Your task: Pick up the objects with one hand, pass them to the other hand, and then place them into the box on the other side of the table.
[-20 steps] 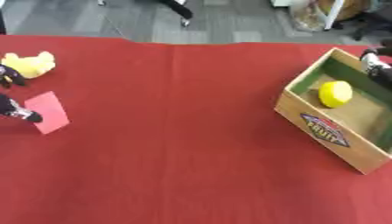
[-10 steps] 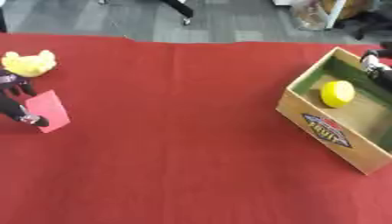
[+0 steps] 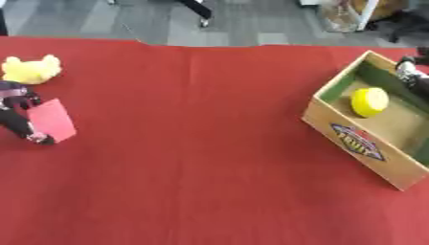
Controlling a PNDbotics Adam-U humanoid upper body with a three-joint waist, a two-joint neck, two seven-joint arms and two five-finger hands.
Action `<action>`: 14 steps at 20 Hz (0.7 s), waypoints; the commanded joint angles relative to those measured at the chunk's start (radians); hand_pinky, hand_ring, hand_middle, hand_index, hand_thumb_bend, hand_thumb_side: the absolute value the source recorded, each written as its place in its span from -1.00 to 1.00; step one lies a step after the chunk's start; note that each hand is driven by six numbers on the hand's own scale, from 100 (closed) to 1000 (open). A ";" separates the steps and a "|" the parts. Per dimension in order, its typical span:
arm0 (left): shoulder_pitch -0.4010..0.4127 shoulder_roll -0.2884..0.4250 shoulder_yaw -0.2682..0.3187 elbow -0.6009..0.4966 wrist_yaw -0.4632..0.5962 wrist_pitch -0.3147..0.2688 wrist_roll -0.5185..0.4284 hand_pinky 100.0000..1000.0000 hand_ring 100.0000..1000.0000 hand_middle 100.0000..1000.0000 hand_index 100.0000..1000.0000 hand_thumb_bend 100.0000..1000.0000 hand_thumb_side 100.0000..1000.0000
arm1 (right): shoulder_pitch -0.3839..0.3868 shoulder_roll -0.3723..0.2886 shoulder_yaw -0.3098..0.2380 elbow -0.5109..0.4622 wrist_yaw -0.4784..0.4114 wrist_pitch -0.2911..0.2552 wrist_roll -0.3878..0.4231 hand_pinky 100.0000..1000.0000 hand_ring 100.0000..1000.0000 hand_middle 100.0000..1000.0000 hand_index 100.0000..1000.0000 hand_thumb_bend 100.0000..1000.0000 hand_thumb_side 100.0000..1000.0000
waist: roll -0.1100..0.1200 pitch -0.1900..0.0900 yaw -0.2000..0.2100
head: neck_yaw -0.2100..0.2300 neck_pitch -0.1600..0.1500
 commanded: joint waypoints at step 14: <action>0.001 0.050 0.021 -0.125 0.036 0.025 0.013 0.51 0.48 0.37 -0.05 -0.43 -0.96 | -0.007 -0.025 -0.012 -0.009 0.002 -0.003 -0.003 0.74 0.50 0.76 0.89 -1.00 0.06 | -0.002 -0.016 0.003 | 0.001 -0.002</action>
